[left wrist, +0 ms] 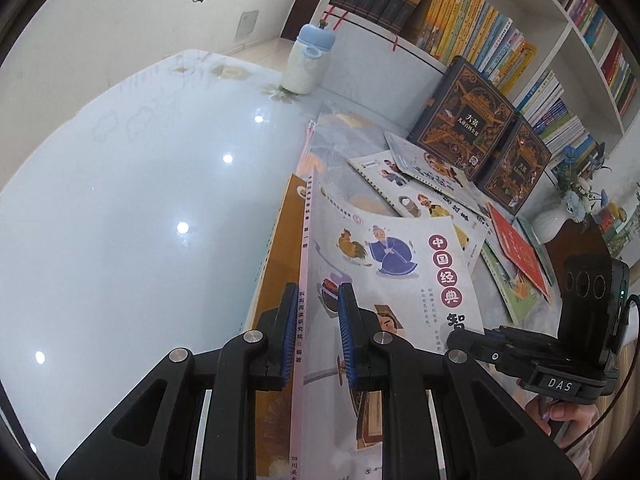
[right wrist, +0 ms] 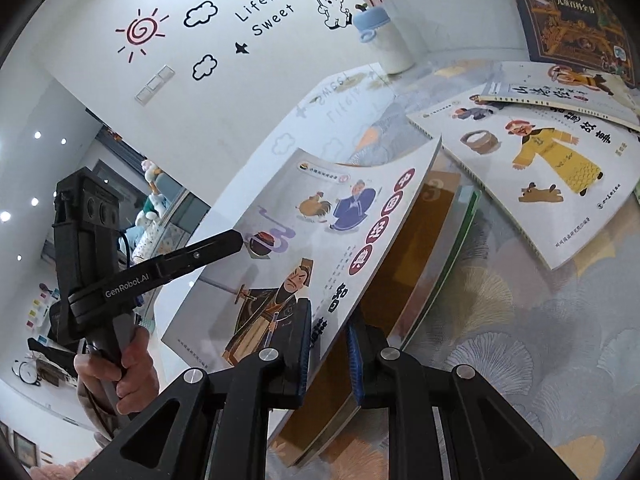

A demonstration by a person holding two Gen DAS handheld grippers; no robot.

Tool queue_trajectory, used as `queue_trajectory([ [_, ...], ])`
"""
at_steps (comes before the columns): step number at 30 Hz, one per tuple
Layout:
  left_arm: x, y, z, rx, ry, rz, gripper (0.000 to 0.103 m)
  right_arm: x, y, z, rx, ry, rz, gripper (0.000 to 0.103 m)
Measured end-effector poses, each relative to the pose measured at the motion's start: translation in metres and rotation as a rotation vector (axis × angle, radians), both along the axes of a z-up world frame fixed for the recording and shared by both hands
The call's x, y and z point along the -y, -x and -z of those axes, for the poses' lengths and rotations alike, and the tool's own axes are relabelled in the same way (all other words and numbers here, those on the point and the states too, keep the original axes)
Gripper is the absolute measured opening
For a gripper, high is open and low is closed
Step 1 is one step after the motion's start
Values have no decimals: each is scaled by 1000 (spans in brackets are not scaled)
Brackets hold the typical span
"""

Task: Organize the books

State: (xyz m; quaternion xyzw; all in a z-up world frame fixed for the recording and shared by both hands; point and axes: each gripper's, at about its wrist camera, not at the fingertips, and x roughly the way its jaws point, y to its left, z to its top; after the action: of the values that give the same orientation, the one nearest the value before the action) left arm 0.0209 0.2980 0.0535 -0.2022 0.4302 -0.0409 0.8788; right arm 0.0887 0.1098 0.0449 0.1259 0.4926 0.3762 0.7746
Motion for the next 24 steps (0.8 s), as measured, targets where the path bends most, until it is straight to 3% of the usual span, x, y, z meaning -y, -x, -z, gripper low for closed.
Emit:
queue_trajectory([
  [7, -6, -6, 12, -28, -16, -44, 16, -6, 4, 3, 14, 35, -19, 18],
  [9, -6, -8, 15, -45, -24, -59, 25, -7, 4, 4, 12, 43, -26, 22],
  [10, -7, -8, 15, -40, -10, -74, 28, -9, 4, 4, 5, 49, -29, 29],
  [11, -7, -8, 15, -41, -11, -86, 34, -11, 4, 5, -8, 62, -38, 44],
  [12, -6, -9, 14, -47, -16, -95, 34, -12, 5, 5, -7, 48, -49, 49],
  [14, -2, -12, 11, -64, -37, -99, 41, -15, 7, 1, -1, 36, -67, 72],
  [15, 0, -13, 10, -72, -47, -99, 51, -17, 9, -2, 0, 39, -76, 74],
  [17, 4, -15, 7, -72, -51, -99, 59, -17, 11, -5, 6, 38, -85, 74],
  [24, 33, -17, -26, -18, -103, -92, 59, 22, 13, -33, 39, -33, -67, 74],
])
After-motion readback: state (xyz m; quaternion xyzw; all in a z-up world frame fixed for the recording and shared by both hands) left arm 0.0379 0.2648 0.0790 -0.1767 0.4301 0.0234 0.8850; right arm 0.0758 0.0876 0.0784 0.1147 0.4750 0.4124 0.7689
